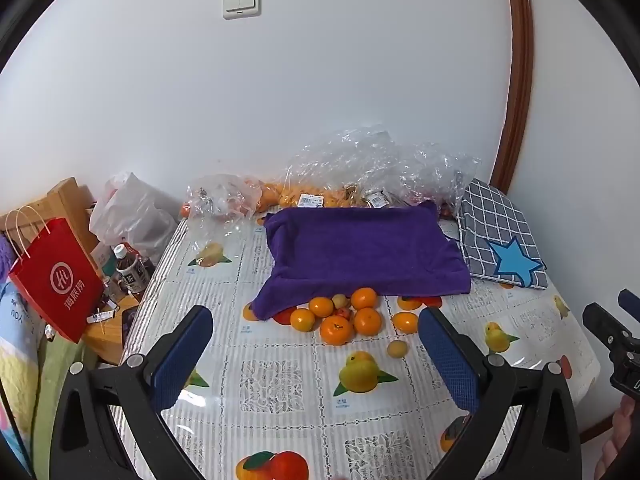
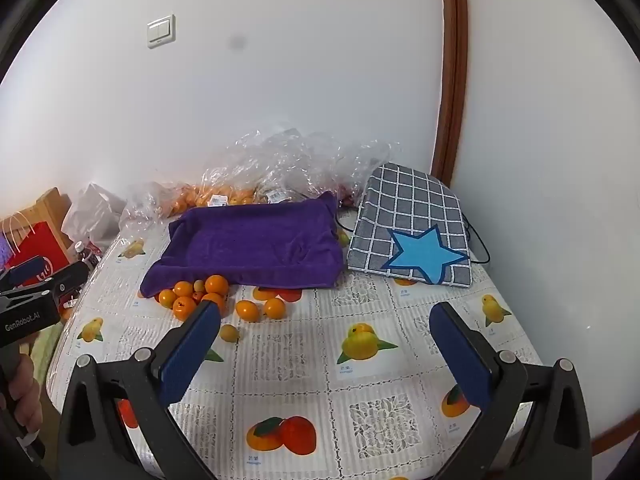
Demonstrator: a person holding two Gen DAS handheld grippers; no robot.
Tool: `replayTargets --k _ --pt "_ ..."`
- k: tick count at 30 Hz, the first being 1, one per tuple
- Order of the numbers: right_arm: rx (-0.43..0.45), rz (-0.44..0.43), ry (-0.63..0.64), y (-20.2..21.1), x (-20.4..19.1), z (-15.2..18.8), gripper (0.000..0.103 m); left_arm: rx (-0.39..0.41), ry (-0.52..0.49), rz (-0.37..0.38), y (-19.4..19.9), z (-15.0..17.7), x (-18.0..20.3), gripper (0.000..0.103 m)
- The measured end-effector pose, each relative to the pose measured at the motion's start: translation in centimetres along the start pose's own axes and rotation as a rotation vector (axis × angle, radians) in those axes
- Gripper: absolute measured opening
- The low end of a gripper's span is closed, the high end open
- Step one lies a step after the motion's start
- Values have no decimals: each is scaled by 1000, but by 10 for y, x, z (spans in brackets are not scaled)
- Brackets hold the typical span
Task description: Organize fruits
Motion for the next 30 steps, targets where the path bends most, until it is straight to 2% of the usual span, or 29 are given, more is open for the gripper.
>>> replayTargets --k 5,6,13,30 --pt "1 21 40 3 -9 0 103 6 19 22 2 1 -1 103" --pt "15 -5 14 5 -3 1 103 7 16 25 3 2 -2 103" --pt "-5 -17 4 2 -4 1 103 -3 21 14 5 4 0 103" --pt "10 -23 4 9 -6 -3 103 -9 23 11 1 7 -3 103"
Point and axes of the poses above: each gripper's, at about its wrist camera, not at the fingertips, and y roughly against the way its jaws point, x to its right, z to its underside, the point moved 10 cm from there along -y, roughly the way its jaws point, and after that the axes turned 12 degrees about z, right-handed, at the moved point
